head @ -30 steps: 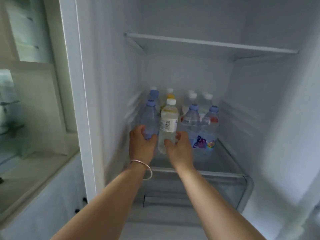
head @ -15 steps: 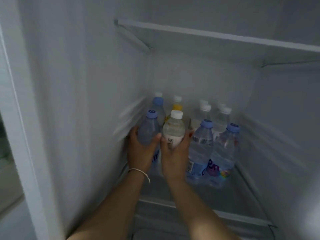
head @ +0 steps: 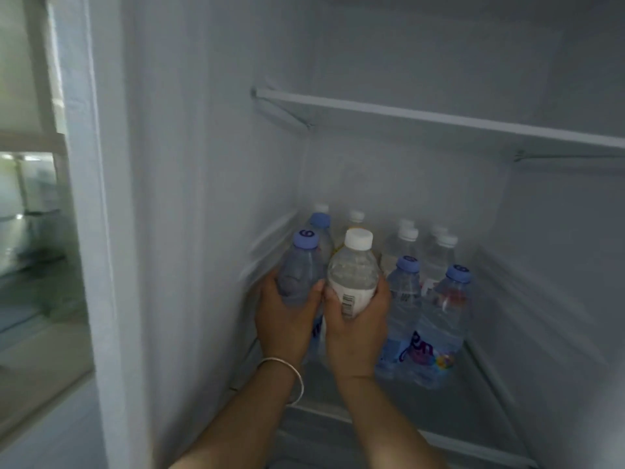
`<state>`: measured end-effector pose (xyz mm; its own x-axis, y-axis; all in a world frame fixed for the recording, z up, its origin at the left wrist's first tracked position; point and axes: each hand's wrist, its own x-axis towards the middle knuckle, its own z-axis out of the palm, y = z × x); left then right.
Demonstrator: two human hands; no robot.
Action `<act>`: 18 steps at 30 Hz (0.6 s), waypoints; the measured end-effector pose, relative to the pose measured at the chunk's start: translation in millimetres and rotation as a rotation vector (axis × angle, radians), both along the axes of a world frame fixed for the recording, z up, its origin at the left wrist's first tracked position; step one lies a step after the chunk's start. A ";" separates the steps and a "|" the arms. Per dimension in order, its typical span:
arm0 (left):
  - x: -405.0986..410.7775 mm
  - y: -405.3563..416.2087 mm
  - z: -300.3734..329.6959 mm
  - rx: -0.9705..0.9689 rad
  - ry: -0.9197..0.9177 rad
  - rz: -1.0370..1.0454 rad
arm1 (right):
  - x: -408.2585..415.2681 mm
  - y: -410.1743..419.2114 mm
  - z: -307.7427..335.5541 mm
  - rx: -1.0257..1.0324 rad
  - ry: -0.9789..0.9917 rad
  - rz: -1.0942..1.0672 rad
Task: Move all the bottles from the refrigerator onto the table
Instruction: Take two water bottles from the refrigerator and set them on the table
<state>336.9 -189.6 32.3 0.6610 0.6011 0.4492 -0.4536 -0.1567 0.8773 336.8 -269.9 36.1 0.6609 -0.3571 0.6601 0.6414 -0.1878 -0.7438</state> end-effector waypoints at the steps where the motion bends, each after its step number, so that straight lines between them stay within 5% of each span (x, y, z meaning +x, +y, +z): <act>1: -9.6 0.1 6.4 0.004 -0.015 -0.012 | -10.7 -1.0 6.1 0.011 -0.001 -0.017; 18: -292.9 6.3 -10.6 0.139 0.067 -0.584 | -328.1 -35.3 -6.7 -0.045 0.088 -0.619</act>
